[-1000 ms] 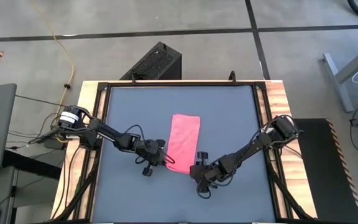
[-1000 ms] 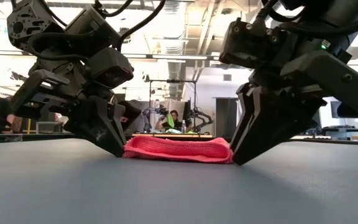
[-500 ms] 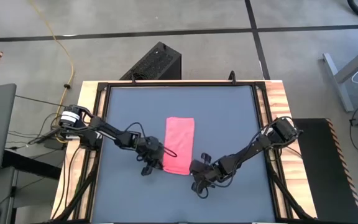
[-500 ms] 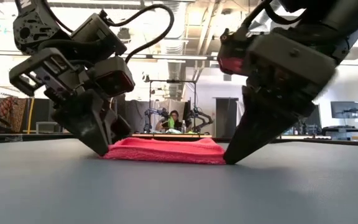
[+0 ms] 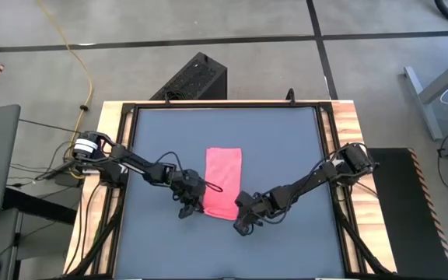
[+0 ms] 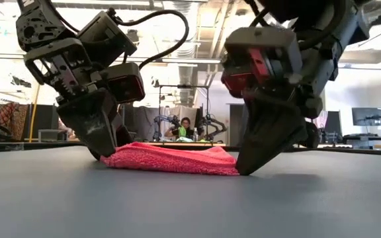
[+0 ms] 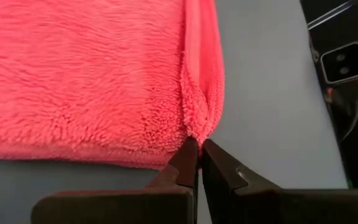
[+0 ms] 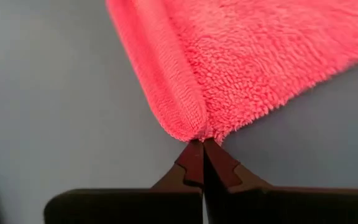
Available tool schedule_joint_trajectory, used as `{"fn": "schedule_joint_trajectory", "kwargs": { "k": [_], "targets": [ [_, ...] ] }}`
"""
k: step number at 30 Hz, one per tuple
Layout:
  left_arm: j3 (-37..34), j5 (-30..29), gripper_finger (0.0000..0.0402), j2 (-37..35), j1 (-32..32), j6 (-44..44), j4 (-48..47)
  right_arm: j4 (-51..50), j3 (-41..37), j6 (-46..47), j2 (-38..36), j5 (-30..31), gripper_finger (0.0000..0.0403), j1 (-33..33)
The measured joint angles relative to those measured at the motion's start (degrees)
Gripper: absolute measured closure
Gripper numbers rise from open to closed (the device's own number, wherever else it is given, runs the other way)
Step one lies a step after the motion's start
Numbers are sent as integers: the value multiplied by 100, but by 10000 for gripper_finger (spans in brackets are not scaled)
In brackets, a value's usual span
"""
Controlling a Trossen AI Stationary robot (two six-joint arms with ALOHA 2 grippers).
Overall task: Roll towel
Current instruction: Roll the pink towel
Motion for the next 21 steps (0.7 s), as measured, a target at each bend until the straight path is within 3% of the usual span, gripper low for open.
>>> {"fn": "schedule_joint_trajectory", "kwargs": {
  "k": [6, 21],
  "targets": [
    [0, 222, 401, -2, 22, -538, -1, 456, -13, 166, 10, -493, 389, -121],
    [22, 103, 401, -15, -187, -2163, -194, 425, -7, 1799, 14, -39, 390, 91]
  ]
}}
